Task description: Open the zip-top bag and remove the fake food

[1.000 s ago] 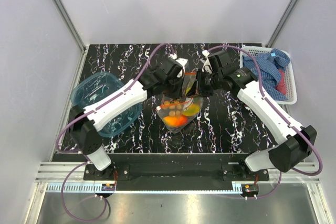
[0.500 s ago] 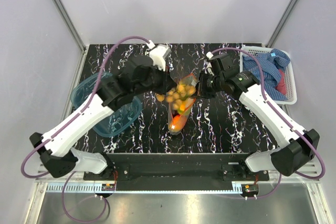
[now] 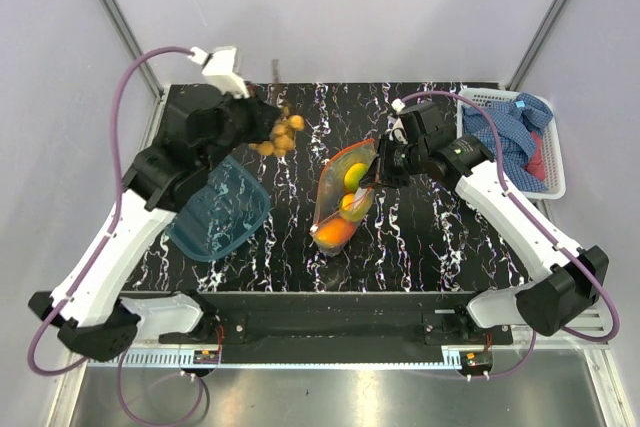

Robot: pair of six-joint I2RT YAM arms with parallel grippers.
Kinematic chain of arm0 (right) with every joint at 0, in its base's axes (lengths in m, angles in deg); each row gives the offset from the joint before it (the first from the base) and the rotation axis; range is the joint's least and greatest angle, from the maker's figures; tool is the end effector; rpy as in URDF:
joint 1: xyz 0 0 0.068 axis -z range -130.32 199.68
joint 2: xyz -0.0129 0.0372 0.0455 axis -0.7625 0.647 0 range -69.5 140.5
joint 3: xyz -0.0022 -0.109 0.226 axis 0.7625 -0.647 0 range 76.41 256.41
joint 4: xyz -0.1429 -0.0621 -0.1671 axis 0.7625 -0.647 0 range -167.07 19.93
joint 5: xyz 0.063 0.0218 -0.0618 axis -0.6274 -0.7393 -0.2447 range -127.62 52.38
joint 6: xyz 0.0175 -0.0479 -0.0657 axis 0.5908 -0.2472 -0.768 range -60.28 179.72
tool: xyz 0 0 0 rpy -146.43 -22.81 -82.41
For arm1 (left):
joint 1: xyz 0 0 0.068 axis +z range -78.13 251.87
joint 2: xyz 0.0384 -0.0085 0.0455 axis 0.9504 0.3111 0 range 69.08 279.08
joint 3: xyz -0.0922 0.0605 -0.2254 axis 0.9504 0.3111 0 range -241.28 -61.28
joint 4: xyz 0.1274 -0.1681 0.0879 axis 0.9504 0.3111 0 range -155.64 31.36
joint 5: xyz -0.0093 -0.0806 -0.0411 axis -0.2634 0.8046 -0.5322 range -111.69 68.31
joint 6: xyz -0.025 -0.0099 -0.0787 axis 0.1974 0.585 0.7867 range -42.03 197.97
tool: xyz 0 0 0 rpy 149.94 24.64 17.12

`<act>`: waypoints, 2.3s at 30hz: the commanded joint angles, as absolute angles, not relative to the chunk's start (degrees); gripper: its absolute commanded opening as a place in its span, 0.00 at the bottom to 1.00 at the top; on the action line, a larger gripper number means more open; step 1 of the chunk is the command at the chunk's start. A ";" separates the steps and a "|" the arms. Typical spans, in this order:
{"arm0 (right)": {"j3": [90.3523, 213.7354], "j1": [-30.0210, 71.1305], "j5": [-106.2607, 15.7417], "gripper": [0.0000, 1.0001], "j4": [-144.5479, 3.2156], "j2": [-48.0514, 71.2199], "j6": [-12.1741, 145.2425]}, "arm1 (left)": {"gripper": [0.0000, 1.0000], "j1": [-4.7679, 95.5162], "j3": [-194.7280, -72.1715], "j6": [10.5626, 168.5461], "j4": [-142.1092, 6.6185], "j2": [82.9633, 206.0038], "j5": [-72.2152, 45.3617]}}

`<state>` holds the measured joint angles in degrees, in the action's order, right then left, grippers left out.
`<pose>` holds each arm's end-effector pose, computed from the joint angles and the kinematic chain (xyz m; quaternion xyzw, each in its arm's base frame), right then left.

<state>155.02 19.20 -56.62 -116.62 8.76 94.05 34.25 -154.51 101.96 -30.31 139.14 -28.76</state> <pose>0.2282 0.1617 0.3081 -0.0308 0.9166 0.3265 0.2286 0.2031 -0.1453 0.4472 0.0538 0.7757 -0.2799 0.5631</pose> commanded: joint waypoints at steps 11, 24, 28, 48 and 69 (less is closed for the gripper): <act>155.95 19.10 -58.27 0.00 -114.37 6.62 92.50 | 0.00 57.45 -130.66 118.67 -18.08 136.21 -46.40; 158.06 19.09 -58.80 0.00 -115.42 7.32 90.57 | 0.25 65.10 -124.56 117.88 -28.99 153.27 -33.03; 160.34 19.10 -58.89 0.00 -116.65 7.93 90.57 | 0.83 65.28 -124.30 118.75 -28.29 152.41 -33.20; 159.64 19.10 -62.14 0.00 -116.21 9.87 90.13 | 0.58 30.84 -137.99 103.47 -44.20 137.61 -16.50; 159.47 19.01 -61.79 0.00 -115.95 7.23 92.59 | 0.13 24.24 -143.81 104.25 -34.18 158.37 -17.91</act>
